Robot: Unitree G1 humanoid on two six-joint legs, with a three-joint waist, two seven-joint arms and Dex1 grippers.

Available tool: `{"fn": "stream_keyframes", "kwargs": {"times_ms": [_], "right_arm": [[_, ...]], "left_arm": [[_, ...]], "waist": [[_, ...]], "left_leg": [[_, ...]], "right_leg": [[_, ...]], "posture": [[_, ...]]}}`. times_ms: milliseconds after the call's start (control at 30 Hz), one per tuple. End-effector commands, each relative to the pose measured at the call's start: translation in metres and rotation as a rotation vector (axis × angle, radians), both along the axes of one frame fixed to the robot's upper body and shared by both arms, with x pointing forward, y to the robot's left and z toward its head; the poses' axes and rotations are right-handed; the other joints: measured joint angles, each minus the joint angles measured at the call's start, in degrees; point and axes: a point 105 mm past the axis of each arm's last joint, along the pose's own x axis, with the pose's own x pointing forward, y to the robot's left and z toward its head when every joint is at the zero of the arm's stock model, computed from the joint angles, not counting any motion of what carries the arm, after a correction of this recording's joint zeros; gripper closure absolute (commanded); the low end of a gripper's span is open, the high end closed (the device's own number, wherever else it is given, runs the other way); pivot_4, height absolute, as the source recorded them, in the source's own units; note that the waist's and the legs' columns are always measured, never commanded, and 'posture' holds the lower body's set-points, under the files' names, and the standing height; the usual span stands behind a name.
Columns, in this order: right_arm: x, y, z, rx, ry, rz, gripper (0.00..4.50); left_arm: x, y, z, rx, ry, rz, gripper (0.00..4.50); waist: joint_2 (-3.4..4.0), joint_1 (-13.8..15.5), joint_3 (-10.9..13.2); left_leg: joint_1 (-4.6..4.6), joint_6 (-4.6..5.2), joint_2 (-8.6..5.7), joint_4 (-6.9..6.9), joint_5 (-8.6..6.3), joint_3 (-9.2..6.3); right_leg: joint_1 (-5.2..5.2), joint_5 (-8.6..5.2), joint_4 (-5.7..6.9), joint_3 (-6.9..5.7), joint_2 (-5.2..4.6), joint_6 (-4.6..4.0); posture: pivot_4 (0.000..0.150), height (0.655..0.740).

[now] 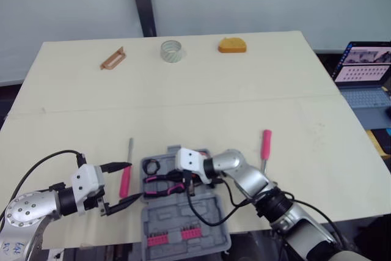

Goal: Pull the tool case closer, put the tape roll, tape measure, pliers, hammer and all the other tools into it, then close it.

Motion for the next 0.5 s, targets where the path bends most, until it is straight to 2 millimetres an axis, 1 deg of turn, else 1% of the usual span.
{"fn": "stream_keyframes", "kwargs": {"times_ms": [33, 100, 267, 500], "right_arm": [[-0.001, -0.008, -0.024, -0.115, 0.015, -0.011, 4.44], [-0.001, -0.013, -0.035, -0.176, 0.021, -0.017, 4.44], [-0.002, -0.023, -0.053, -0.285, 0.042, -0.038, 4.44], [-0.004, -0.034, -0.074, -0.398, 0.086, -0.082, 4.44]], "left_arm": [[-0.001, -0.004, 0.005, 0.009, -0.024, -0.016, 0.0], [-0.002, -0.004, 0.004, 0.011, -0.024, -0.017, 0.0], [-0.002, -0.003, 0.004, 0.013, -0.021, -0.018, 0.0], [-0.002, -0.003, 0.003, 0.015, -0.016, -0.021, 0.0]], "waist": [[0.0, 0.0, 0.0], [0.0, -0.01, -0.01], [0.05, 0.0, -0.34], [0.37, 0.07, -1.24]], "left_leg": [[0.02, 0.0, 0.0, 0.0, 0.0, 0.01], [0.06, 0.0, 0.01, -0.01, 0.0, 0.02], [0.11, 0.0, 0.02, -0.01, 0.0, 0.04], [0.26, -0.01, 0.03, -0.04, -0.01, 0.05]], "right_leg": [[0.0, 0.0, 0.01, 0.0, 0.0, 0.0], [0.02, 0.0, 0.03, 0.0, 0.0, -0.01], [0.04, -0.01, 0.05, 0.0, 0.0, -0.02], [0.18, -0.02, 0.04, 0.0, 0.0, -0.04]], "posture": [[0.15, 0.74], [0.15, 0.74], [0.15, 0.74], [0.15, 0.74]]}}
